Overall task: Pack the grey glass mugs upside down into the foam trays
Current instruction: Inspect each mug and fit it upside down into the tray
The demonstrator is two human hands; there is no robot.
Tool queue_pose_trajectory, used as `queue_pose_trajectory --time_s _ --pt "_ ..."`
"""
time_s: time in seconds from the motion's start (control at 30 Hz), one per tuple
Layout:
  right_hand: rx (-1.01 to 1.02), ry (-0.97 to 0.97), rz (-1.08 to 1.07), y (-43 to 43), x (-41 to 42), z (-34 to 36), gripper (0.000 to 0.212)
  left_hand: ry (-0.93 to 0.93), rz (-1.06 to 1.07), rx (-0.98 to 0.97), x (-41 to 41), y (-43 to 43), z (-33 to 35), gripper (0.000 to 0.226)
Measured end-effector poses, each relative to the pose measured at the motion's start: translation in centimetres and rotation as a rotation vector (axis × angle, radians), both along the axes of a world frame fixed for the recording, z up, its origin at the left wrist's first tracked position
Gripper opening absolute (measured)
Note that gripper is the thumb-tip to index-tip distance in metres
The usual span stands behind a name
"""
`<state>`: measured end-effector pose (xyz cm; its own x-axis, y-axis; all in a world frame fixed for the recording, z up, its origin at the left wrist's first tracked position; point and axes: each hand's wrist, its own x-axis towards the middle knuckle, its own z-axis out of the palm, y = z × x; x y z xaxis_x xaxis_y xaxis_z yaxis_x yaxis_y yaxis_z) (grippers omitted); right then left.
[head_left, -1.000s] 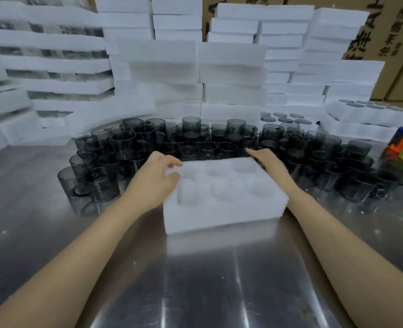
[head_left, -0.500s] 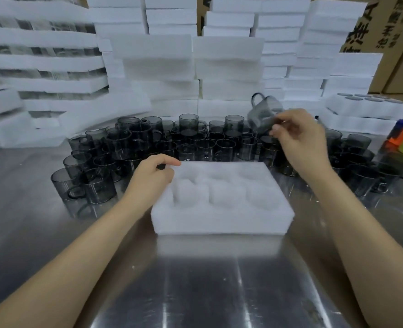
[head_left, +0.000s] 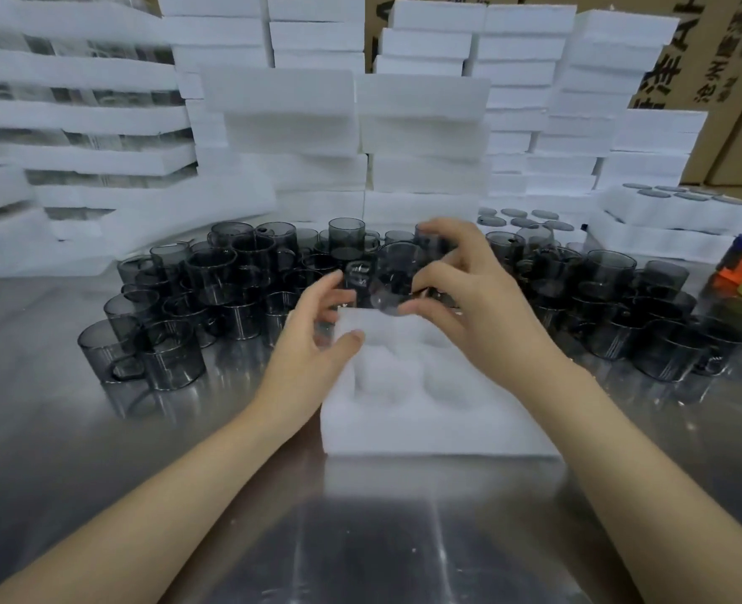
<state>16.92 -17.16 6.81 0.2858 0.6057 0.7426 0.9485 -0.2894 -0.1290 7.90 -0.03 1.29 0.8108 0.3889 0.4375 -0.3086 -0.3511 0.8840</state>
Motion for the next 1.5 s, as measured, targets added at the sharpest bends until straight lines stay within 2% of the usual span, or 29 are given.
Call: queue_pose_trajectory --time_s 0.1,0.2,0.3,0.37,0.47,0.67,0.8,0.87,0.93,1.03,1.13,1.27,1.43,1.5 --pt "-0.005 0.067 0.104 0.9 -0.8 -0.6 0.016 -0.049 -0.101 -0.015 -0.1 -0.1 0.1 0.059" --pt "0.052 -0.032 0.1 1.3 -1.0 -1.4 0.013 -0.111 -0.122 -0.043 -0.3 0.0 0.1 0.055" --pt "0.159 0.12 0.194 1.1 -1.0 -1.5 0.034 -0.148 -0.156 -0.079 -0.4 0.0 0.2 0.06" --pt "0.189 0.13 0.22 1.1 -1.0 -1.6 0.053 -0.174 -0.175 -0.11 -0.4 -0.1 0.3 0.062" --pt "0.147 0.177 0.203 1.2 -0.7 -1.8 0.069 -0.208 -0.175 -0.159 -0.4 -0.2 0.3 0.052" --pt "0.104 0.315 0.169 1.1 -0.5 -1.8 0.067 -0.183 -0.062 -0.114 -0.5 0.0 0.6 0.019" --pt "0.063 0.316 0.191 1.1 -0.8 -1.7 0.077 -0.175 0.028 -0.061 -0.8 -0.2 1.0 0.016" --pt "0.126 0.424 0.188 1.2 -0.7 -1.8 0.072 -0.199 0.034 -0.076 -0.8 -0.4 1.3 0.021" --pt "0.171 0.667 0.178 1.2 -0.6 -1.6 0.06 -0.209 0.028 -0.093 -0.8 -0.4 1.5 0.021" --pt "0.148 0.889 0.226 1.1 -0.2 -1.2 0.036 -0.198 0.019 -0.058 -0.8 -0.2 1.4 0.004" --pt "0.225 1.024 0.326 1.0 -0.2 -1.0 0.035 -0.174 0.012 -0.051 -0.8 -0.1 1.2 0.007" --pt "0.229 0.991 0.343 1.1 -0.2 -1.3 0.019 -0.161 -0.073 0.017 -0.9 -0.4 1.2 0.029" --pt "0.102 1.055 0.519 1.0 -0.5 -1.3 0.036 -0.259 -0.002 0.23 -1.1 -0.4 1.2 0.042" --pt "0.092 1.042 0.51 1.0 -0.5 -1.2 0.034 -0.301 -0.009 0.299 -1.2 -0.7 1.2 0.043"
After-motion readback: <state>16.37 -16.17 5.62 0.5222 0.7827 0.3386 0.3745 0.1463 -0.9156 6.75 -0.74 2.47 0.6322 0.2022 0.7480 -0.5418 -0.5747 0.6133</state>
